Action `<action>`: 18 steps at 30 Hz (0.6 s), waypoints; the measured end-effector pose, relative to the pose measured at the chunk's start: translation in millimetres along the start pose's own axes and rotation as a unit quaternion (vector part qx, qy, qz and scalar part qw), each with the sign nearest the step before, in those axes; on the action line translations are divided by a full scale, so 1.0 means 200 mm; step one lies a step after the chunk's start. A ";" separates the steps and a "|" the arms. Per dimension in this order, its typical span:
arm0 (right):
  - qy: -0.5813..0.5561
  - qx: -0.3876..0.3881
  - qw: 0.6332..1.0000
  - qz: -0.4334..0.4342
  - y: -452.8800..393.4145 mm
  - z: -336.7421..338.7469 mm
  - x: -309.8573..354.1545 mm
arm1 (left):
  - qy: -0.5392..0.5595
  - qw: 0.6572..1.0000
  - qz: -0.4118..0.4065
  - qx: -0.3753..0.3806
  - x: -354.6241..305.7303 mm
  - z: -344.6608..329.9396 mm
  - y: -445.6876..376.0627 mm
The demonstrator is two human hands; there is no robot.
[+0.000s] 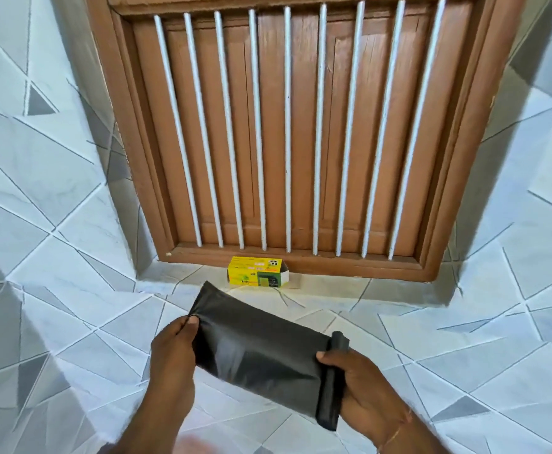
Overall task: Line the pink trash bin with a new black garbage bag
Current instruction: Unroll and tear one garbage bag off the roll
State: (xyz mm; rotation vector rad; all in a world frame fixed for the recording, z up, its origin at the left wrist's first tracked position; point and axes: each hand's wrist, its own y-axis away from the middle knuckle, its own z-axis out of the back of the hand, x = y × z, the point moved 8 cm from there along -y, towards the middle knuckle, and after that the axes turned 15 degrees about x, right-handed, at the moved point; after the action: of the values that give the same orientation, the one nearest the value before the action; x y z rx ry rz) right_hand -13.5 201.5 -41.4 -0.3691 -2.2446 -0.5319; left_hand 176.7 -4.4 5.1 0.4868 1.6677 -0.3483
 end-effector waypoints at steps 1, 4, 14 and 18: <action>0.004 0.003 1.000 0.000 0.02 -0.01 -0.01 | 0.003 1.000 0.003 -0.010 0.01 0.04 0.02; 0.014 0.006 1.000 0.006 0.05 -0.07 -0.04 | -0.006 0.999 0.007 -0.045 -0.01 0.15 0.07; 0.074 -0.010 0.997 0.037 0.03 -0.44 -0.21 | -0.016 0.994 -0.028 -0.103 -0.15 0.72 0.07; 0.138 0.036 0.988 0.065 0.03 -0.64 -0.24 | -0.141 0.976 -0.025 -0.165 -0.17 0.95 0.13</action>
State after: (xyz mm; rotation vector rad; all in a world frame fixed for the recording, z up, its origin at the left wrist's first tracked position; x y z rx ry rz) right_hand 100.3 139.5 1.9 -0.3777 -1.9521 -0.4050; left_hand 355.9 -79.0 10.5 0.1377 1.4258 -0.1618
